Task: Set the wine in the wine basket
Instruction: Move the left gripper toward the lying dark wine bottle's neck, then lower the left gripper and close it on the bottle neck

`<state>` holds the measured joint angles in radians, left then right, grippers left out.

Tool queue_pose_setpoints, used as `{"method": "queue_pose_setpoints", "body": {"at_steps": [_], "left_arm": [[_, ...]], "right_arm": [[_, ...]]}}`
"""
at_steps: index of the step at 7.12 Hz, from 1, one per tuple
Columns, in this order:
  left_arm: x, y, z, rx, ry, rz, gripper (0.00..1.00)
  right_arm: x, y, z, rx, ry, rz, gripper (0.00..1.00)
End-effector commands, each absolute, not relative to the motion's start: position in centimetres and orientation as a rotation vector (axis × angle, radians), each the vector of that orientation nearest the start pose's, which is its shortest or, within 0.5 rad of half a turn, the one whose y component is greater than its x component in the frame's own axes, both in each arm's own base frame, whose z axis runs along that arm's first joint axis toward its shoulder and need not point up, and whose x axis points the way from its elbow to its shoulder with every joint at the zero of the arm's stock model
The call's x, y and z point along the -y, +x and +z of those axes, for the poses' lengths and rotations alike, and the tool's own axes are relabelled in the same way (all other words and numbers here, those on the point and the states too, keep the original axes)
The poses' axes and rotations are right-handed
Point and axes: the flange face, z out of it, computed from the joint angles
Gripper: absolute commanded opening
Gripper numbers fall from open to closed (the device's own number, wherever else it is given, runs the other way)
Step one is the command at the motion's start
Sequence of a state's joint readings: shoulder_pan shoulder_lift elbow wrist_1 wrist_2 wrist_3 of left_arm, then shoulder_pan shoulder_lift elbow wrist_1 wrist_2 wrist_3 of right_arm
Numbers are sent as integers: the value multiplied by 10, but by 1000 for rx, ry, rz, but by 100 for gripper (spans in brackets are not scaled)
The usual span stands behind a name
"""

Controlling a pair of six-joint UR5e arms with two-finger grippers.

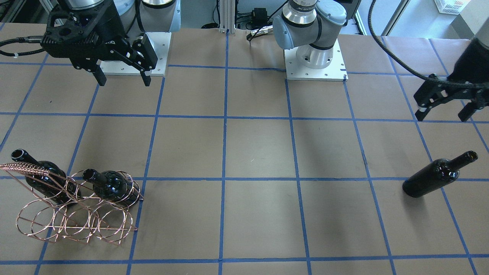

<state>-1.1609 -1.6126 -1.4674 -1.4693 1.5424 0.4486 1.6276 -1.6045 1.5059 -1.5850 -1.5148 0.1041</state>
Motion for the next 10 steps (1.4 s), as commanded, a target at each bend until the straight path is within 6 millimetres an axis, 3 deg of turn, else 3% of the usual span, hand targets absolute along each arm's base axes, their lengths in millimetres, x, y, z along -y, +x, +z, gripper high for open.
{"method": "queue_pose_setpoints", "body": {"at_steps": [1,2,6,8,10], "left_arm": [[523,181,516,-3147,139,-295,100],[519,212,501,-3157,152,-273,100],[538,266,433,-3195,196,-193,100],[549,275,406,-3220,169,-194,96],[550,269,395,-3274,51,-201,93]], "right_arm": [[478,166,538,-3076,62,-168,100],[478,165,539,-3084,53,-177,100],[479,163,539,-3107,62,-195,100],[479,163,540,-3105,67,-197,100],[479,163,540,-3104,69,-197,100]]}}
